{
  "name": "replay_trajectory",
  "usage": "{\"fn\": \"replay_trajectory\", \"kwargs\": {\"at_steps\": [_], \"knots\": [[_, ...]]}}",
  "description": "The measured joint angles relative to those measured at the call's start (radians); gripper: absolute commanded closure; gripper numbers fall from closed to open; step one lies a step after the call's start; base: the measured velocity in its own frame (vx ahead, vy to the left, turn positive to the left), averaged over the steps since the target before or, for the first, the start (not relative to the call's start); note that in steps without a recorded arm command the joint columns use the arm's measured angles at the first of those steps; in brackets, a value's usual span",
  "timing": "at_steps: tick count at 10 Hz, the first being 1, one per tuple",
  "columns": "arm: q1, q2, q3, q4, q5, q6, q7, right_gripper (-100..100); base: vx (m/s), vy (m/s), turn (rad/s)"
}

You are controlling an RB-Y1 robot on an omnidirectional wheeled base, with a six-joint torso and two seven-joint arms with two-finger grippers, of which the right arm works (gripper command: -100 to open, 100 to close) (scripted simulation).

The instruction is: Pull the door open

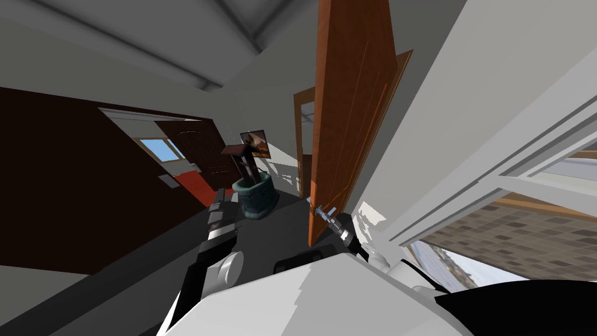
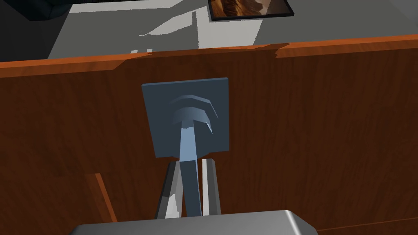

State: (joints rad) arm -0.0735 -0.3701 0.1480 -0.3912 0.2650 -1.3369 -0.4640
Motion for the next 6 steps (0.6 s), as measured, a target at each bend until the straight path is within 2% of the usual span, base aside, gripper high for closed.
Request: {"fn": "replay_trajectory", "kwargs": {"at_steps": [2, 3, 4, 6], "knots": [[-0.029, 0.005, -0.001, 0.066, -0.001, -0.031, 0.009, 100, 0.004, 0.0, 0.005], [0.02, -0.003, -0.001, -0.016, -0.001, 0.009, -0.002, 100, 0.0, 0.0, 0.0], [0.014, 0.001, 0.0, 0.001, 0.004, -0.004, 0.003, 100, -0.007, 0.002, 0.013], [0.017, 0.006, 0.003, 0.017, 0.012, -0.05, 0.017, 100, 0.0, 0.0, 0.01]]}}
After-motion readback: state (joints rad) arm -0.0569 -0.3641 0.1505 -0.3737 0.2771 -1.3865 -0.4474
